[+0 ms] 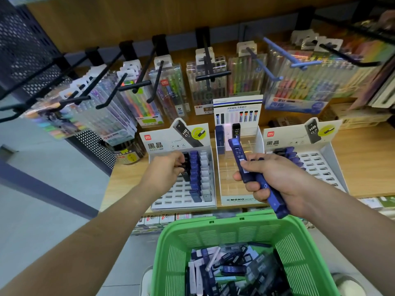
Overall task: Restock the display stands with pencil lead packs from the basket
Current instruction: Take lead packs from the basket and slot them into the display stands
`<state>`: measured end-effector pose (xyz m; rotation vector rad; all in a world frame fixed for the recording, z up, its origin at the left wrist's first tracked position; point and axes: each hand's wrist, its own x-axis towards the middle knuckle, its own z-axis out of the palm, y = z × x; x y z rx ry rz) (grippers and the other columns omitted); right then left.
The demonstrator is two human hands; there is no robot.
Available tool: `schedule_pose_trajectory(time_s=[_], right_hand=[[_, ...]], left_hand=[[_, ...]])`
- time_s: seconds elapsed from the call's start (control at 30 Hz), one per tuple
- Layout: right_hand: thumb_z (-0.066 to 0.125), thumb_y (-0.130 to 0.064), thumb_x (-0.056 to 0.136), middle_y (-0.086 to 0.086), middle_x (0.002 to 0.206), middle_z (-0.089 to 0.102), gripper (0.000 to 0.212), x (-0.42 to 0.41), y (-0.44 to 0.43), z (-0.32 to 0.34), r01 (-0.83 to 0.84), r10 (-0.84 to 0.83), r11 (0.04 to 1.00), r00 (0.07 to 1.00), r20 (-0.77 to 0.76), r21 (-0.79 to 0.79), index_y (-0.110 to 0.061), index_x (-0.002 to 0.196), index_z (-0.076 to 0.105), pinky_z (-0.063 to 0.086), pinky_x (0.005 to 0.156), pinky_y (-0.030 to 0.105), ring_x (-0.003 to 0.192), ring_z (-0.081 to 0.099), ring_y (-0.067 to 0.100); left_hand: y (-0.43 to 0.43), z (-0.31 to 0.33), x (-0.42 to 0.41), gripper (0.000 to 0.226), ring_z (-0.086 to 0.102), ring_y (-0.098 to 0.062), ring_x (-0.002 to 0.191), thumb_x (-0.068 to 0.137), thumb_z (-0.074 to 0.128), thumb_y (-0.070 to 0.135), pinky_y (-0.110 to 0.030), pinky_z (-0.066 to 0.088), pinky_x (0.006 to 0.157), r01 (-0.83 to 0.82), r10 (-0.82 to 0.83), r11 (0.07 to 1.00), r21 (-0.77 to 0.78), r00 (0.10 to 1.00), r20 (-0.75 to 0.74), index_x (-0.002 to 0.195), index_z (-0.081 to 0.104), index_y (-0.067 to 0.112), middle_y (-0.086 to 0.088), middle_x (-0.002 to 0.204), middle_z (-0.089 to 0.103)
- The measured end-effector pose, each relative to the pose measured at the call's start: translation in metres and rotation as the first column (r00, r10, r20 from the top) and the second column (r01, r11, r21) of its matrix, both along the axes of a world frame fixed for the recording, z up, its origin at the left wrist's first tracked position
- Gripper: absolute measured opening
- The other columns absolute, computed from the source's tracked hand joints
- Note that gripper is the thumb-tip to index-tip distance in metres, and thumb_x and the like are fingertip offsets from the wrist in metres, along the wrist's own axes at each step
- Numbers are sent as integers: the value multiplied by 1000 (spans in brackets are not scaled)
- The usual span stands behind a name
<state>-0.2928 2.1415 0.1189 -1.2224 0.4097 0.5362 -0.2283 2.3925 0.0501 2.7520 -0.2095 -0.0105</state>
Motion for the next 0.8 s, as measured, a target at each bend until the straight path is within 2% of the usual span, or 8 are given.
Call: schedule_pose_trajectory(time_s=[0.1, 0.23, 0.3, 0.33, 0.4, 0.43, 0.6, 0.8], right_hand=[[50, -7, 100, 14, 74, 66, 16, 0, -1, -2, -21, 21, 1000, 1000, 6, -5, -6, 116, 51, 27, 30, 18, 40, 39, 11], [51, -8, 100, 14, 75, 66, 18, -2, -1, -5, -51, 52, 998, 998, 24, -21, -6, 118, 51, 27, 31, 18, 42, 40, 11], [53, -10, 100, 13, 75, 67, 16, -3, -1, -5, -77, 78, 996, 996, 34, -33, -7, 116, 54, 28, 31, 18, 43, 40, 11], [54, -10, 100, 13, 75, 67, 14, -4, -1, -5, -91, 92, 995, 995, 41, -37, -8, 113, 55, 29, 31, 17, 44, 40, 10], [56, -11, 99, 12, 75, 68, 10, -5, 1, -3, -114, 117, 993, 991, 58, -43, -11, 109, 57, 29, 31, 17, 43, 40, 10], [56, -10, 98, 11, 74, 69, 10, -5, 2, -2, -125, 128, 991, 990, 67, -47, -13, 108, 58, 29, 31, 17, 42, 40, 9], [57, -11, 97, 12, 74, 68, 26, -10, 5, 5, -239, 239, 971, 966, 96, -6, -15, 122, 58, 30, 32, 17, 42, 37, 9], [53, -24, 100, 11, 69, 63, 23, -14, 2, 12, -297, 292, 949, 954, 63, 105, -10, 117, 61, 27, 31, 15, 39, 32, 7]], left_hand=[[1, -2, -1, 14, 64, -18, 80, 86, 69, 15, -27, 50, 77, -6, 5, 1000, 26, 999, 36, 99, 72, 17, -2, 93, 73], [1, 14, 2, 17, 63, -19, 90, 88, 64, 11, -30, 50, 87, 30, -33, 999, 46, 996, 81, 101, 75, 14, -1, 101, 69], [-3, 36, 3, 16, 63, -15, 83, 89, 62, 10, -28, 53, 84, -97, 107, 981, -169, 993, 51, 98, 75, 14, -1, 96, 71], [-6, 50, 2, 15, 63, -14, 79, 90, 62, 9, -27, 55, 79, -176, 173, 916, -359, 984, -41, 96, 75, 14, -3, 92, 72], [-14, 78, -5, 14, 63, -16, 74, 92, 61, 10, -24, 58, 68, -273, 90, 694, -666, 951, -296, 95, 74, 14, -8, 88, 73], [-19, 89, -10, 13, 64, -16, 74, 92, 61, 14, -25, 58, 67, -271, -10, 643, -716, 932, -362, 99, 73, 14, -8, 91, 74], [-44, 110, -35, 27, 68, -13, 72, 83, 68, 2, -23, 57, 67, -174, -270, 596, -784, 876, -400, 105, 70, 19, -5, 89, 72], [-34, 109, -51, 31, 62, -11, 57, 65, 76, 32, -20, 54, 56, -193, -121, 655, -730, 928, -353, 83, 70, 8, -7, 69, 69]])
